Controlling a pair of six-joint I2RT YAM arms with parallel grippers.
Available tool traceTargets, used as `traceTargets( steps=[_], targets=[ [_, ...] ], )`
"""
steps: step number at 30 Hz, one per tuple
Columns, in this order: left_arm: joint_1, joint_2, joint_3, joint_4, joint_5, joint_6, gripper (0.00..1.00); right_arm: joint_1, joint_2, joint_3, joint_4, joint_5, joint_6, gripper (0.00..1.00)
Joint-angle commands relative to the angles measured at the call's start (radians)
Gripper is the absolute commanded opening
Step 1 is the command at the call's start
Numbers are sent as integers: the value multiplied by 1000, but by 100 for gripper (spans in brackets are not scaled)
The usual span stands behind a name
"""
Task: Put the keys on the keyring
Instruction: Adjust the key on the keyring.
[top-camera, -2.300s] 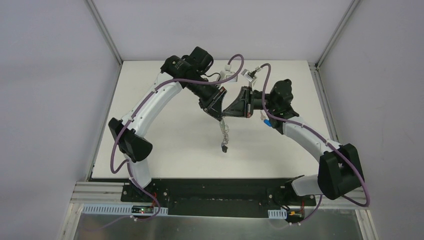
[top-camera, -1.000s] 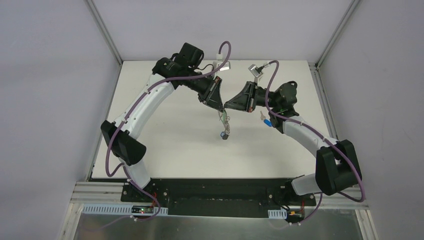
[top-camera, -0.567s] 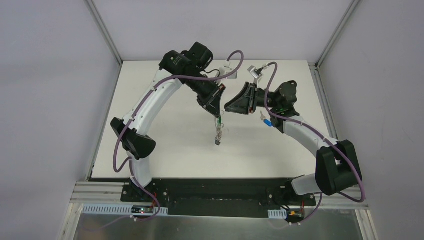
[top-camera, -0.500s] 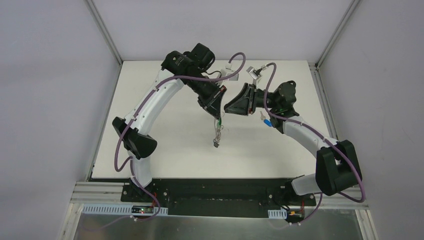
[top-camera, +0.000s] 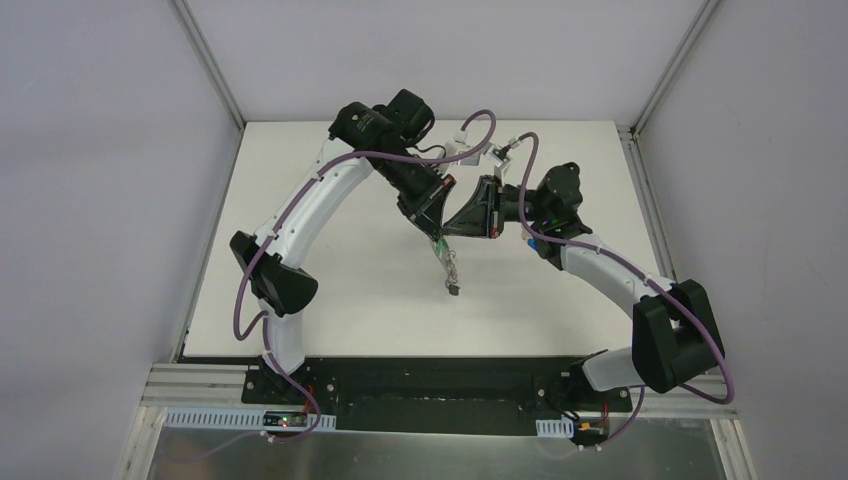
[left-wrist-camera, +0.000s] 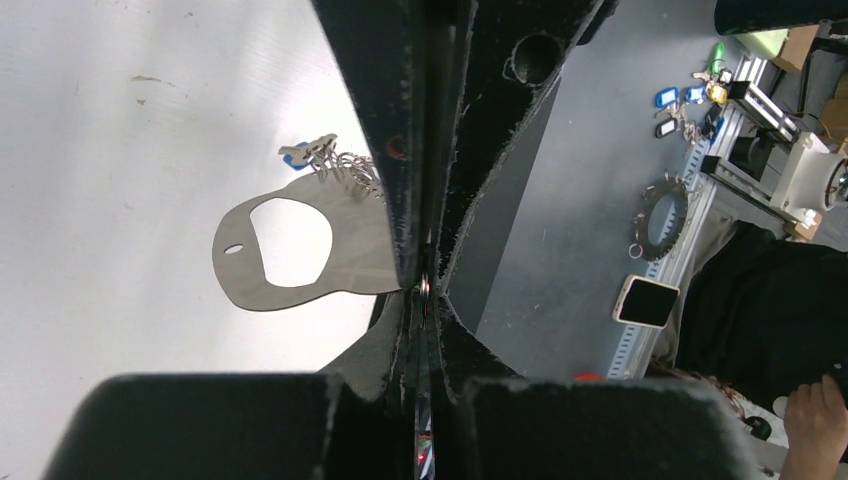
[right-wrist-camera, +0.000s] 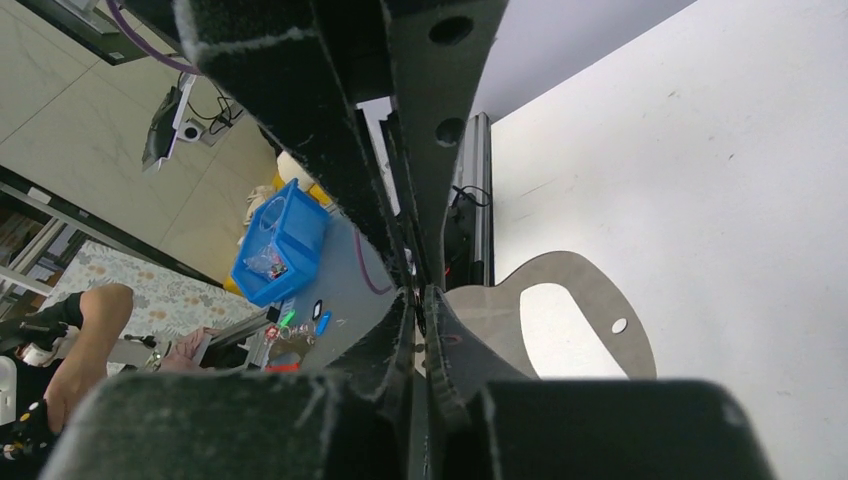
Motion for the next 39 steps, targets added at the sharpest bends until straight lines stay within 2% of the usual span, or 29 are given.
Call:
traceTargets(
  steps=[1, 4, 7, 10, 16, 20, 32, 39],
  targets=[
    [-9, -7, 31, -18, 12, 24, 0, 6, -28, 34, 22, -15, -23, 1],
    [-8, -21, -2, 7, 10, 31, 0, 1, -29, 33, 57, 9, 22, 0],
    [-8, -62, -72, 76, 1, 24, 12, -12, -24, 31, 100, 51, 81, 0],
    [-8, -90, -112, 134, -5, 0, 18, -28, -19, 31, 112, 88, 119, 0],
    [-8, -94, -135, 196, 15, -51, 27, -39, -7, 17, 142, 123, 165, 0],
    [-3, -100, -138, 201, 1, -45, 29, -41, -21, 11, 145, 110, 159, 0],
    [37, -138, -157, 233, 38, -54, 27, -48, -28, 5, 141, 78, 130, 0],
    [38, -133, -175, 253, 70, -55, 7, -47, -26, 2, 138, 76, 125, 0]
  ],
)
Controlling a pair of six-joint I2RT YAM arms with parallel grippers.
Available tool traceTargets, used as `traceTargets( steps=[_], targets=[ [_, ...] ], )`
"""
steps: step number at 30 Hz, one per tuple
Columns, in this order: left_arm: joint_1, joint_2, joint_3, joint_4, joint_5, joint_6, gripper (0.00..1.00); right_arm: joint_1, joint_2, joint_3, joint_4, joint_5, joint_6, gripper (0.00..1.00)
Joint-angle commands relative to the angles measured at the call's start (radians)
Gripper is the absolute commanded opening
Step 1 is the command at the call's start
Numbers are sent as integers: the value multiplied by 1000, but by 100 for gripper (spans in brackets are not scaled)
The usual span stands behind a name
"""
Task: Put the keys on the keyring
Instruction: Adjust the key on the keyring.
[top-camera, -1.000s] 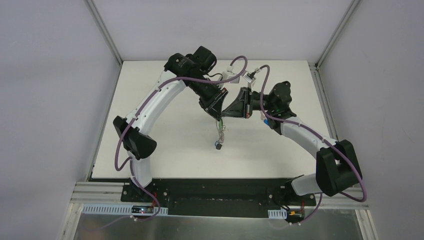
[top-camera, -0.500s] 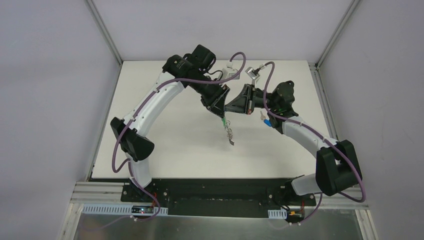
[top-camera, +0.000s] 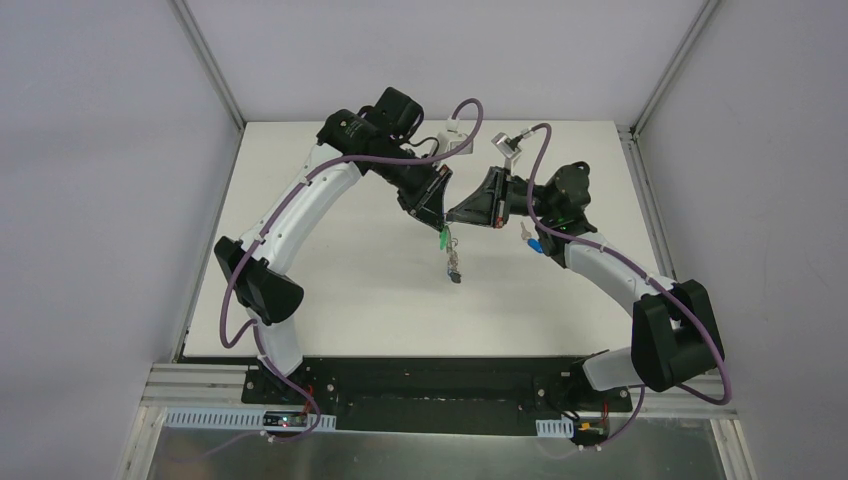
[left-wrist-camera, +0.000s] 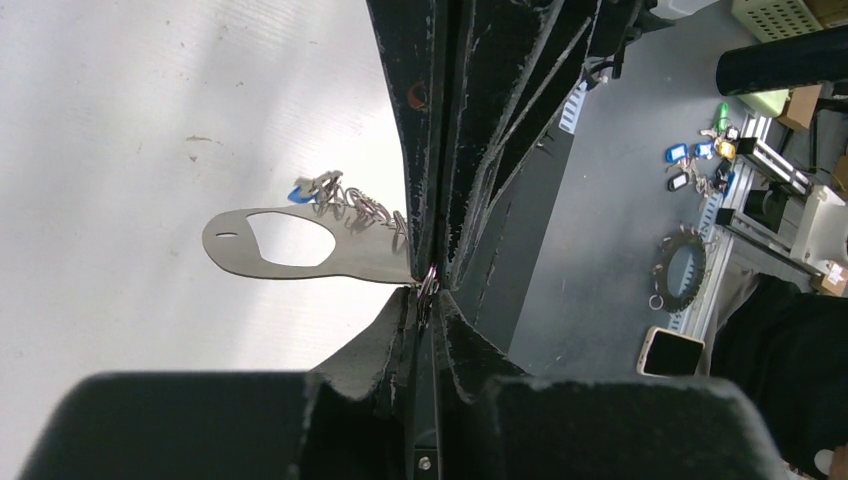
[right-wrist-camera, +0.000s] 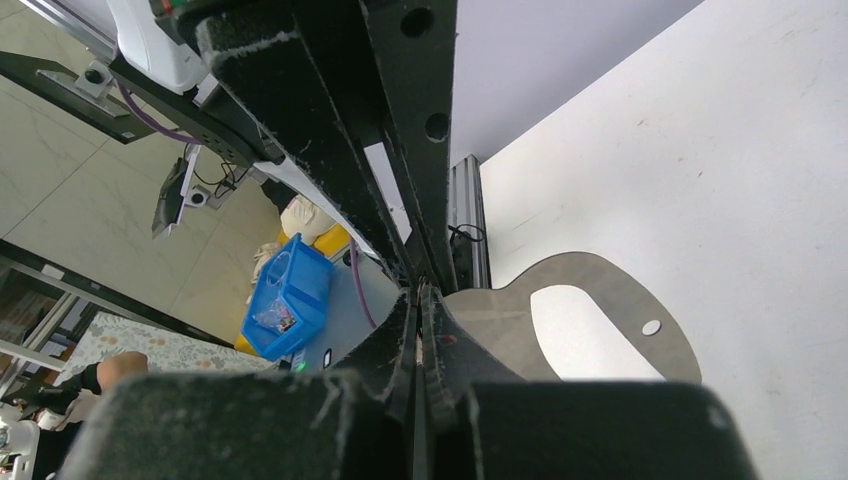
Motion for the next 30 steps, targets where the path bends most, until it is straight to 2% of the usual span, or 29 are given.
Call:
traceTargets(
  steps=[1, 2, 15, 19, 24, 27, 30],
  targets=[
    [3, -36, -5, 21, 58, 0, 3, -5, -28, 1, 68, 3, -9, 0],
    [3, -34, -3, 24, 68, 1, 0, -4, -28, 1, 64, 2, -13, 0],
    [3, -36, 0, 10, 123, 8, 0, -3, -47, -6, -32, -11, -123, 0],
    [3, -32, 17, -22, 116, 35, 0, -4, -59, 7, -79, -39, -169, 15],
    [-1, 33, 121, -193, 99, 106, 0, -4, -81, 27, -122, -75, -212, 33],
    [-8, 64, 157, -269, 83, 133, 0, -4, -84, 30, -125, -78, -214, 39],
    [-15, 70, 163, -285, 71, 133, 0, 1, -85, 30, -126, -81, -214, 41]
  ],
)
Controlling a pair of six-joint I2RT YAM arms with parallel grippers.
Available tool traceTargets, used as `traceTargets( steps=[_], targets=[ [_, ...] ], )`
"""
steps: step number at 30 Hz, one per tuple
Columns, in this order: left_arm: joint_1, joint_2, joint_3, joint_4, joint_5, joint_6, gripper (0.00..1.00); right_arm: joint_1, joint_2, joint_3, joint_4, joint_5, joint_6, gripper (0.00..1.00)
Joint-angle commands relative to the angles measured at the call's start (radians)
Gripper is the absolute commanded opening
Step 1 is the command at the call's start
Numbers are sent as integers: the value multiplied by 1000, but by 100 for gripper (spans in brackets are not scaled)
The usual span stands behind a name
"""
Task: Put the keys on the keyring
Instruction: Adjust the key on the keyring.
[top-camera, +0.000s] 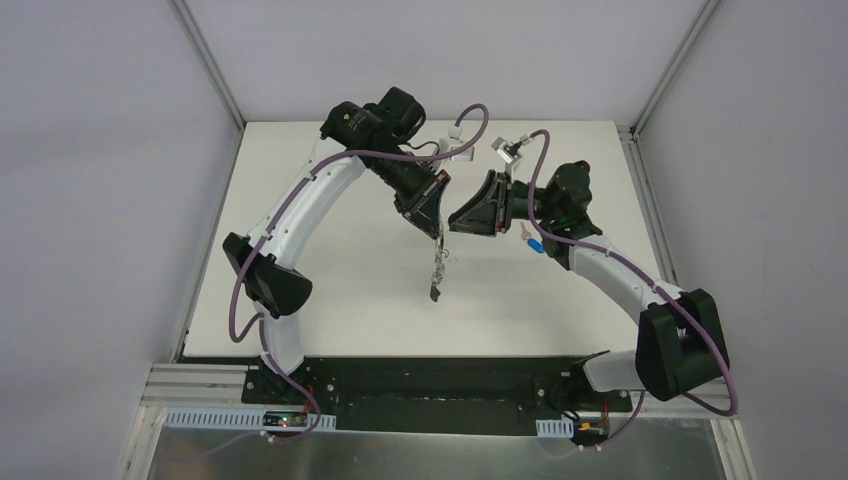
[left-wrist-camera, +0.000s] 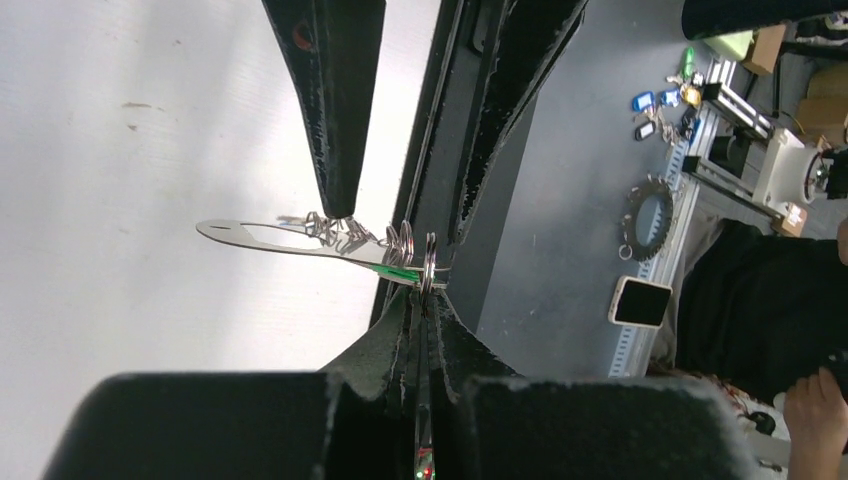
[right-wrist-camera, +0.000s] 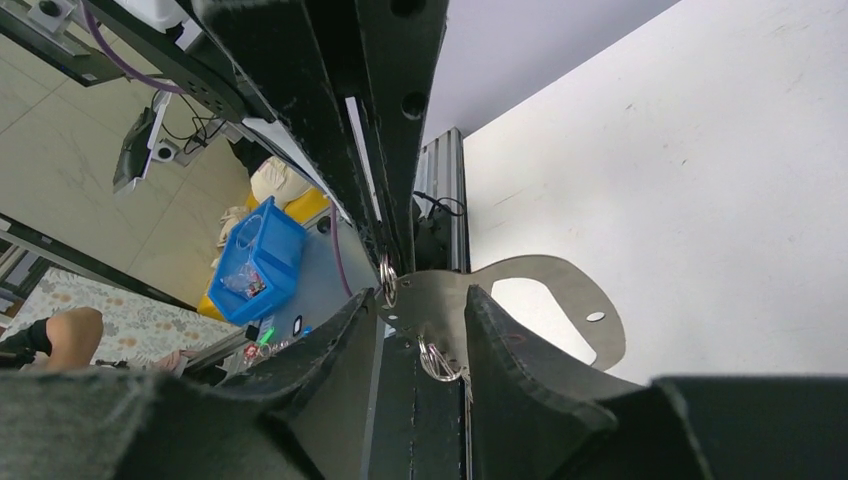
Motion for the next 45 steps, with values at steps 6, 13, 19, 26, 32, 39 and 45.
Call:
traceTargets(
  steps=[6, 13, 19, 26, 32, 39, 45],
  targets=[
    [-27, 23, 57, -100, -10, 31, 0, 32, -38, 29, 11, -36, -35, 41],
    [-35, 32, 56, -95, -17, 28, 0, 56, -23, 34, -9, -34, -49, 31],
    [-35, 36, 55, -91, -24, 27, 0, 65, -13, 43, -12, -28, -42, 7],
    [-34, 24, 43, -65, -43, 36, 3, 61, -6, 49, 50, 25, 46, 0],
    [-34, -42, -40, 60, -64, 2, 17, 33, 18, 46, 101, 102, 154, 0],
    [-33, -49, -49, 107, -68, -27, 27, 29, 21, 33, 108, 110, 159, 0],
    [-2, -93, -62, 127, -81, -23, 39, 5, 7, 17, 117, 82, 133, 0]
  ],
)
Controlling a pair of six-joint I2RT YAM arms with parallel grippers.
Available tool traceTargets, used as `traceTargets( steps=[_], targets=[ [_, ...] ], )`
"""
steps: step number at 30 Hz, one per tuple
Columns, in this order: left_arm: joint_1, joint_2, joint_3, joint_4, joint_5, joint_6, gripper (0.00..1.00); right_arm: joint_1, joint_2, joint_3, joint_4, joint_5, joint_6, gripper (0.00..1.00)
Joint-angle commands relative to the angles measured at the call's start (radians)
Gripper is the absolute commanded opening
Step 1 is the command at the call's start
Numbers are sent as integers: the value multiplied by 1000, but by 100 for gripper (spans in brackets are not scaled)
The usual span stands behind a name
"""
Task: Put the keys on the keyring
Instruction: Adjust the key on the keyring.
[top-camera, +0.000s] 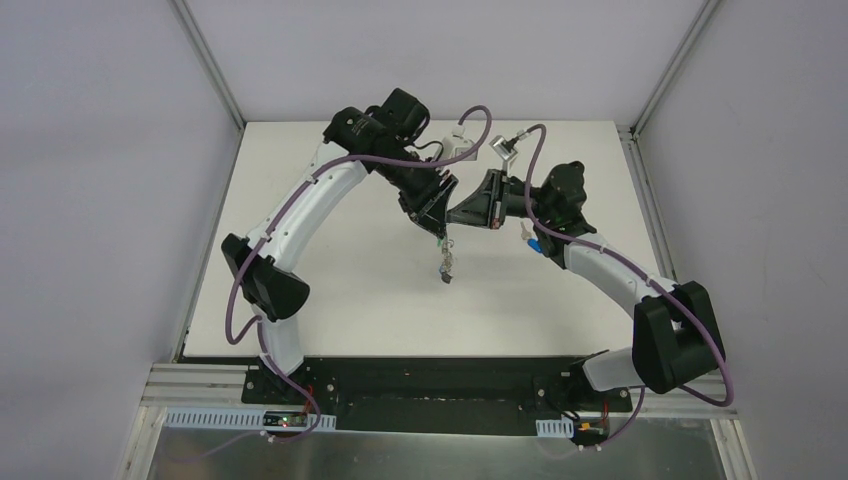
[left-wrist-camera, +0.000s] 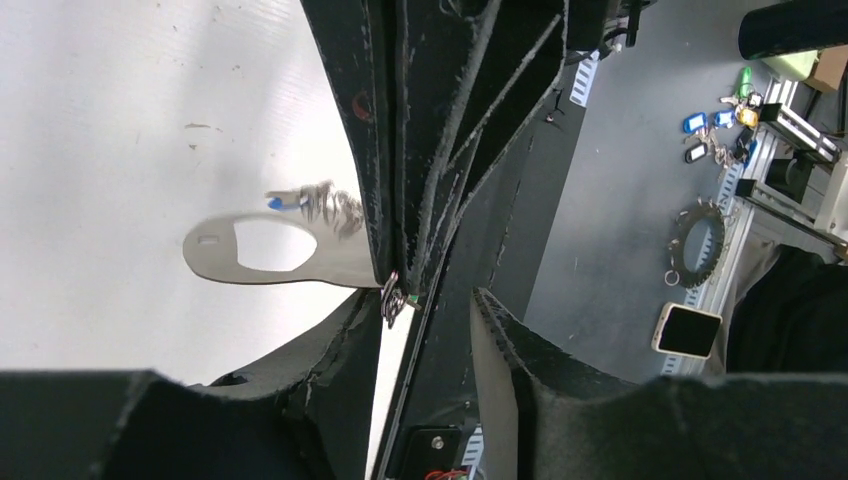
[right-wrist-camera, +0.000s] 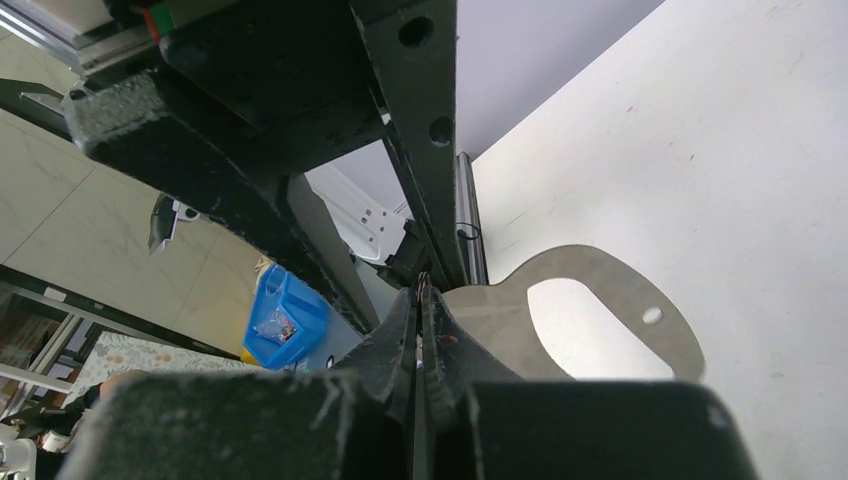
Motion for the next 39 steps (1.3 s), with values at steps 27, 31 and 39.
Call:
traceTargets(
  steps=[27, 31, 39],
  targets=[
    [60, -141, -182, 260, 136, -88, 30, -22, -30, 9, 143, -42, 35, 0],
    [60, -138, -199, 271, 155, -98, 23, -22, -27, 13, 158, -41, 48, 0],
    [60, -143, -227, 296, 176, -112, 13, -22, -20, 12, 162, -37, 49, 0]
  ],
)
